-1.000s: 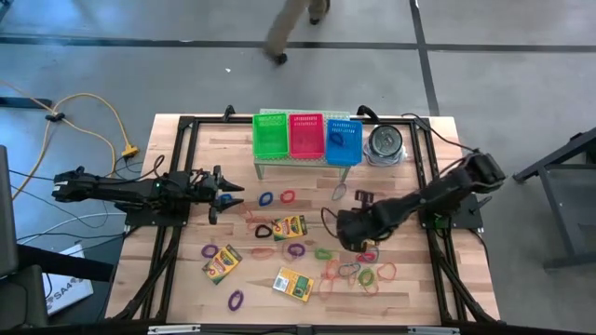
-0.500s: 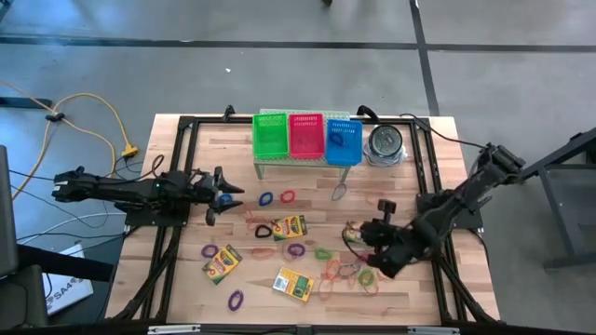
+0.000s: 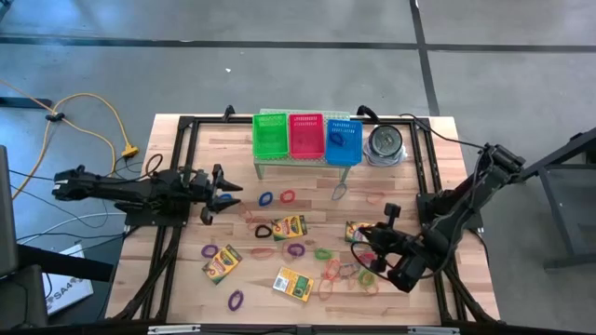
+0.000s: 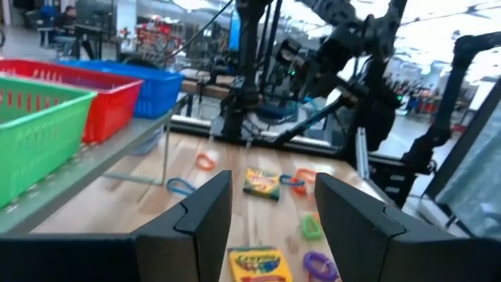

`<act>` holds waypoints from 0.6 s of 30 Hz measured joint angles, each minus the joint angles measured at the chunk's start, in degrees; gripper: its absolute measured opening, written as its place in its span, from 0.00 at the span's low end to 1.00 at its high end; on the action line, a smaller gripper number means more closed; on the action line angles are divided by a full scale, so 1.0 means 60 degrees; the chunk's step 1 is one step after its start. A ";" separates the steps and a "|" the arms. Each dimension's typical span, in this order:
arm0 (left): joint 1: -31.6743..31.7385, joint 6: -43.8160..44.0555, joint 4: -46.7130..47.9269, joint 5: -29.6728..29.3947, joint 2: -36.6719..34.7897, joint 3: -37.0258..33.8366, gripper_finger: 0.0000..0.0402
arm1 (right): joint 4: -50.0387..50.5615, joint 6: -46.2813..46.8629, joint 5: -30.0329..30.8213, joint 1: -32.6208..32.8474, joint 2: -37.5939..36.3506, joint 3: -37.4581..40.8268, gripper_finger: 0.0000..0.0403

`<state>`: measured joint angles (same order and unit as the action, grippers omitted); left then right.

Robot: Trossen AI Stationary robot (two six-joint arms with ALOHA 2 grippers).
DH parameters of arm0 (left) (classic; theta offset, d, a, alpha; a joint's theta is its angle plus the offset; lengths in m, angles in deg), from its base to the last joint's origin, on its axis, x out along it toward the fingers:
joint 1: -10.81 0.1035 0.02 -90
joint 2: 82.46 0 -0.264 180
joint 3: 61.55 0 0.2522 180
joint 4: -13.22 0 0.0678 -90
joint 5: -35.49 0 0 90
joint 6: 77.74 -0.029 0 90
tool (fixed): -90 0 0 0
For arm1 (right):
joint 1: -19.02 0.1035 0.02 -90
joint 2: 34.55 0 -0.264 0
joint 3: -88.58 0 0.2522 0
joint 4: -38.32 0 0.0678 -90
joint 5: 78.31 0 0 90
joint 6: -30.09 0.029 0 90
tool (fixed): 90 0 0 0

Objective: Pick & Place Office Desk Supplies
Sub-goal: Put the blue rubber band into the green bin on the shelf

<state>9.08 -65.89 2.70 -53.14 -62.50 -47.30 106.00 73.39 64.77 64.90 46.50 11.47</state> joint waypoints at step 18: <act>-0.0417 -0.1004 -0.2519 0.0239 0.1976 0.0017 0.45 | 0.0447 0.1495 0.2181 0.0626 -0.1089 0.0799 0.00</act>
<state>6.58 -71.92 -12.42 -51.71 -50.64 -47.20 108.69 82.36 77.86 68.65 39.97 16.26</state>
